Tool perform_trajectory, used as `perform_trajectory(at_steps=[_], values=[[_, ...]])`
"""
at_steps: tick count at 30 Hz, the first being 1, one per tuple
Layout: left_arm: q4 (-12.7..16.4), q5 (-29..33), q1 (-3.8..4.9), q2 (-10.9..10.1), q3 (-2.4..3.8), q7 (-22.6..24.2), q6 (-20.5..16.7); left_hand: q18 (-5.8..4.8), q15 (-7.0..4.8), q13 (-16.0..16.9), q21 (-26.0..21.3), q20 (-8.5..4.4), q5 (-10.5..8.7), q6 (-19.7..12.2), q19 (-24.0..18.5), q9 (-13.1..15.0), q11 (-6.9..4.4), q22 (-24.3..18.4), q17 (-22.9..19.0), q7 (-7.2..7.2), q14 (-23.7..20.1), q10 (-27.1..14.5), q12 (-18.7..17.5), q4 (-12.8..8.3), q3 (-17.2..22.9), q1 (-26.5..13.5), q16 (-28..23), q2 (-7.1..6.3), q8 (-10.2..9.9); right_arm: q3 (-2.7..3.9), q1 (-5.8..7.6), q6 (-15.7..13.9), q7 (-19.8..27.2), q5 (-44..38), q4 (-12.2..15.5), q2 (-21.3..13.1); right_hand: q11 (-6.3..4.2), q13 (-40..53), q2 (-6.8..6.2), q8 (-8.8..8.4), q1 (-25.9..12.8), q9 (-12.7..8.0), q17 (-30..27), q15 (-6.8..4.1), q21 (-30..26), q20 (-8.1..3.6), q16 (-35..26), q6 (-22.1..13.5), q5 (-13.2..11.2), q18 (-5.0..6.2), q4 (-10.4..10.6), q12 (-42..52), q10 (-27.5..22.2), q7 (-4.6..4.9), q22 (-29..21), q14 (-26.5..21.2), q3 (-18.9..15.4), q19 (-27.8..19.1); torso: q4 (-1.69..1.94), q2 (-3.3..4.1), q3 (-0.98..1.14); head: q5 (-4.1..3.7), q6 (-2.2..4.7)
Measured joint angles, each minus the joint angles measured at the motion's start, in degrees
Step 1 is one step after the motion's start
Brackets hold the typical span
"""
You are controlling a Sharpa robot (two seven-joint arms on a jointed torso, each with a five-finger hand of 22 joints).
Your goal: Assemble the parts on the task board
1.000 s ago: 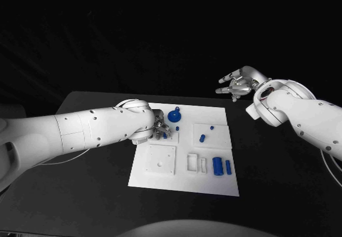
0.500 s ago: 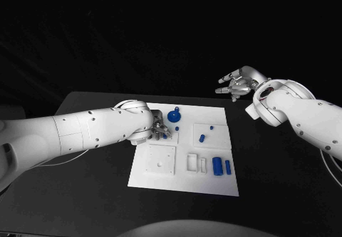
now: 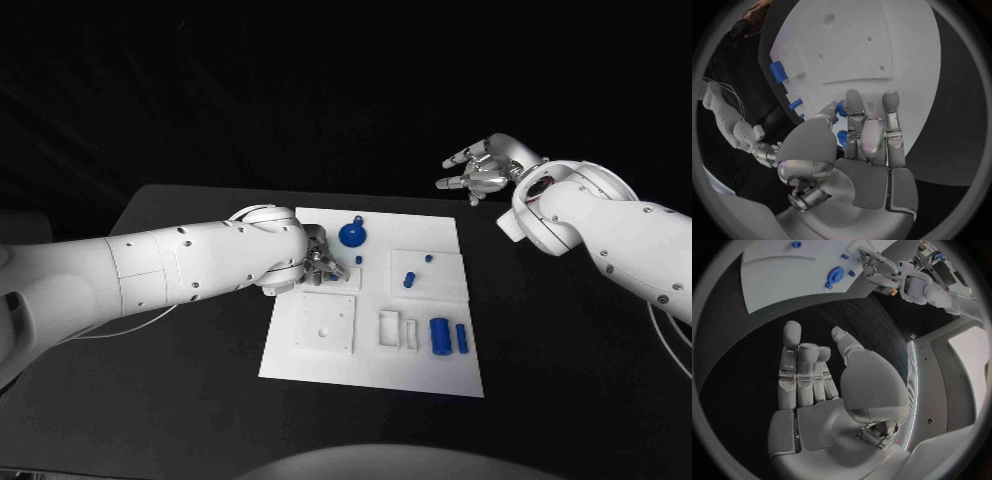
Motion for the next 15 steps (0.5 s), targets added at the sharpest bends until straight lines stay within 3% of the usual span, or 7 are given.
perform_trajectory(at_steps=[4, 6, 12, 15], values=[[-0.03, -0.01, -0.04, -0.11, -0.03, 0.00, -0.10, -0.01, 0.00, 0.00, 0.00, 0.00, -1.89, 0.04, 0.00, 0.26, 0.00, 0.00, 0.00, -0.04, 0.00, 0.00, 0.00, 1.78, 0.26, -0.21, 0.00, -0.97, 0.04, 0.00, 0.00, 0.00, 0.00, 0.00, -0.06, 0.03, 0.01, -0.01, 0.00, 0.00, 0.00, 0.00, 0.00, 0.00, 0.00, 0.00, 0.00, 0.00, 0.00, 0.00, 0.00, 0.00, 0.01, 0.00, 0.00, 0.00, 0.00, 0.00, 0.00, -0.01, -0.01, 0.00, -0.02], [-0.04, -0.01, -0.07, -0.19, -0.05, 0.00, -0.12, 0.00, 0.00, 0.00, -0.21, 0.00, -3.71, 0.04, -0.01, 0.60, 0.00, 0.00, 0.00, -0.05, 0.00, 0.00, 0.00, 2.70, 0.48, -0.11, 0.00, -1.61, 0.43, 0.00, 0.00, 0.00, -0.01, 0.00, -0.13, 0.04, 0.01, -0.10, 0.00, 0.00, 0.00, 0.00, -0.13, 0.00, 0.00, 0.00, -0.33, 0.00, 0.00, 0.00, 0.00, -0.29, 0.01, 0.00, -0.03, 0.00, 0.00, 0.00, 0.00, -0.01, -0.01, -0.04, -0.02], [0.06, 0.05, -0.15, -0.50, -0.10, 0.21, -0.10, -0.01, 0.00, 0.00, -0.21, 0.00, -5.50, 0.05, -0.01, 1.09, 0.00, -0.01, -0.05, -0.07, 0.00, 0.00, 0.00, 5.51, 1.32, 0.19, 0.00, -3.14, 0.59, 0.00, 0.00, -0.01, -0.03, 0.00, -0.29, 0.07, 0.03, -0.31, 0.00, 0.00, 0.00, 0.00, -0.15, 0.00, 0.00, 0.00, -0.33, -0.10, 0.00, 0.00, 0.00, -0.52, -0.40, -0.10, -0.06, 0.00, 0.00, 0.00, 0.00, -0.03, -0.01, -0.12, -0.01], [0.22, 0.10, -0.15, -0.71, -0.11, 0.35, -0.05, -0.01, 0.00, 0.00, -0.21, 0.00, -8.00, 0.07, -0.01, 1.13, 0.00, -0.01, -0.05, -0.06, 0.00, 0.00, 0.00, 7.34, 1.72, 0.04, 0.00, -4.69, 0.59, 0.00, 0.00, -0.01, -0.04, 0.00, -0.40, 0.14, 0.03, -0.41, 0.00, 0.00, 0.00, 0.00, -0.28, 0.00, 0.00, 0.00, -0.57, -0.10, 0.00, 0.00, 0.00, -0.52, -0.40, -0.10, -0.11, 0.00, 0.00, 0.00, 0.01, -0.03, -0.01, -0.13, -0.01]])
